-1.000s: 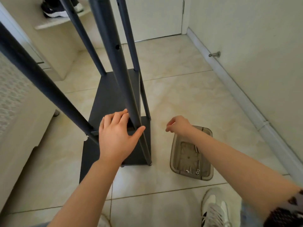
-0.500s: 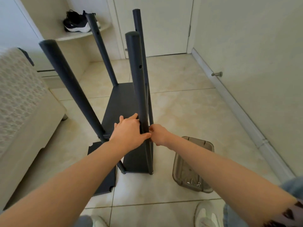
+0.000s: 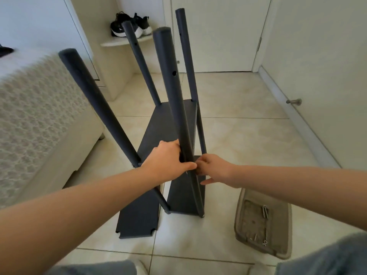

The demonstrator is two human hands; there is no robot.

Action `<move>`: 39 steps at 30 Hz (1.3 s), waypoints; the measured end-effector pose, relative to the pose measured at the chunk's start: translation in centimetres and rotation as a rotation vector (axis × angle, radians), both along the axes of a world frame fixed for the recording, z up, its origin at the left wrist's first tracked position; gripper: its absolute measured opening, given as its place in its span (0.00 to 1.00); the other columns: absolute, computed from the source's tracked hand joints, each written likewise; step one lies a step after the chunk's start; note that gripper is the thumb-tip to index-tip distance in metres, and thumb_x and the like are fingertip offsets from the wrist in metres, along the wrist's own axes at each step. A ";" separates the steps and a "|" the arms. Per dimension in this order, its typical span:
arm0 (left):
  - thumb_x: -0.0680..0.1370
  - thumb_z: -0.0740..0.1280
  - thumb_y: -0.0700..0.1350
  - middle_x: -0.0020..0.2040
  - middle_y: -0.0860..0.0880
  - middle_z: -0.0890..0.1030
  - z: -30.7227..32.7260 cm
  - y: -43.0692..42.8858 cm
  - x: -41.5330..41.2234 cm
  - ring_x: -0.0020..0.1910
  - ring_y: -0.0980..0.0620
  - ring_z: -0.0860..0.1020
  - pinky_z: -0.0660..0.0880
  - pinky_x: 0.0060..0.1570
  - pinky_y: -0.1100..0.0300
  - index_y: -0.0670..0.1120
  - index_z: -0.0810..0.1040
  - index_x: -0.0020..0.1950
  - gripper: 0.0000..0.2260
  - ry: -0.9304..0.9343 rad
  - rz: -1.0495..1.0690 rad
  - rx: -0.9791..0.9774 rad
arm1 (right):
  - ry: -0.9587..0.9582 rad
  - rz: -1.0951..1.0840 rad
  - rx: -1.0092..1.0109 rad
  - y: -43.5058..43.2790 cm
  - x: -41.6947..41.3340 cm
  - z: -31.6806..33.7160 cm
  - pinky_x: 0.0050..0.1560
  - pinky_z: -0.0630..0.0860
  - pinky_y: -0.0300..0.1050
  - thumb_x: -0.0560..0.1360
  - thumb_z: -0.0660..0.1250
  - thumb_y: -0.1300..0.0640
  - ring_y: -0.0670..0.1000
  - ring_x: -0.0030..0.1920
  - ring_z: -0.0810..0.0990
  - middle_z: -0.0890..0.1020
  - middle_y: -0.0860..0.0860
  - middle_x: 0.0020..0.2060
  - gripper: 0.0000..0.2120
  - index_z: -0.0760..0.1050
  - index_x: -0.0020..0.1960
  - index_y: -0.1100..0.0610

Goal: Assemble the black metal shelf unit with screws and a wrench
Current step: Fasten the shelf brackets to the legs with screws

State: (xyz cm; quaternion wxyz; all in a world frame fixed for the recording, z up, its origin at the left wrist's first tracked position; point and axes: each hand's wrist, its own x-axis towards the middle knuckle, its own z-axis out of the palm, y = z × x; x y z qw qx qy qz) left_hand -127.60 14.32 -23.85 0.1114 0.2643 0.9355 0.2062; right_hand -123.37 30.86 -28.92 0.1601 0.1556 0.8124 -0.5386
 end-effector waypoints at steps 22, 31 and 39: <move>0.72 0.74 0.59 0.47 0.63 0.78 -2.6 -8.3 -7.2 0.38 0.74 0.77 0.69 0.31 0.79 0.56 0.76 0.70 0.28 -0.106 0.281 0.408 | 0.283 -0.017 -0.075 -5.3 -7.7 -6.1 0.35 0.74 0.32 0.85 0.52 0.53 0.43 0.28 0.77 0.79 0.54 0.35 0.09 0.68 0.58 0.57; 0.64 0.73 0.63 0.68 0.53 0.79 -8.4 -11.0 -5.0 0.67 0.56 0.76 0.71 0.60 0.72 0.66 0.73 0.66 0.30 -0.287 0.401 0.739 | 0.339 -0.048 0.086 -5.5 -7.8 -7.4 0.35 0.75 0.29 0.84 0.57 0.55 0.42 0.32 0.81 0.81 0.52 0.35 0.07 0.70 0.59 0.55; 0.63 0.75 0.61 0.69 0.60 0.77 -14.1 -13.1 -0.8 0.65 0.63 0.76 0.73 0.59 0.73 0.66 0.74 0.65 0.30 -0.387 0.549 0.951 | 0.258 0.018 0.232 -7.5 -7.0 -9.2 0.37 0.76 0.33 0.83 0.57 0.52 0.45 0.34 0.82 0.82 0.51 0.37 0.09 0.71 0.60 0.52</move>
